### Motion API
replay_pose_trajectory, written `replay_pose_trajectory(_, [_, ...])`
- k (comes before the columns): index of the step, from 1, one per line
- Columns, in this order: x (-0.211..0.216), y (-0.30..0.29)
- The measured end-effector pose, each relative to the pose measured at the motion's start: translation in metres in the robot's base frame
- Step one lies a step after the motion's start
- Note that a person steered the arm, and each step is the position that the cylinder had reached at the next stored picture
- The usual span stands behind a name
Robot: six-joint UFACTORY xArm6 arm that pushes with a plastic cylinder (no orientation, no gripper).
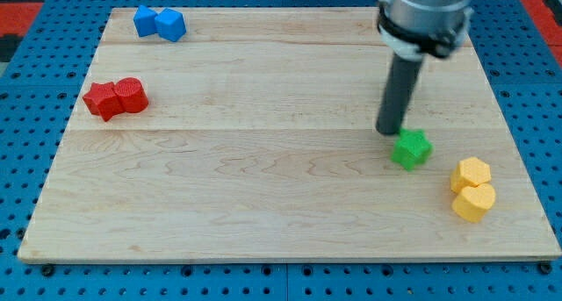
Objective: Point at the green circle
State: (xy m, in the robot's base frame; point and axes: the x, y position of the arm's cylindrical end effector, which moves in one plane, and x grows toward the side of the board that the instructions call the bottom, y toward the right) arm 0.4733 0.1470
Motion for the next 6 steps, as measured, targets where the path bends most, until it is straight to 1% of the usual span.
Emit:
replay_pose_trajectory(1, [0.024,0.009])
replay_pose_trajectory(2, [-0.037,-0.018])
replay_pose_trajectory(3, [-0.041,0.069])
replay_pose_trajectory(4, [-0.107,0.077])
replay_pose_trajectory(5, [-0.178,0.062])
replay_pose_trajectory(6, [-0.123,0.023])
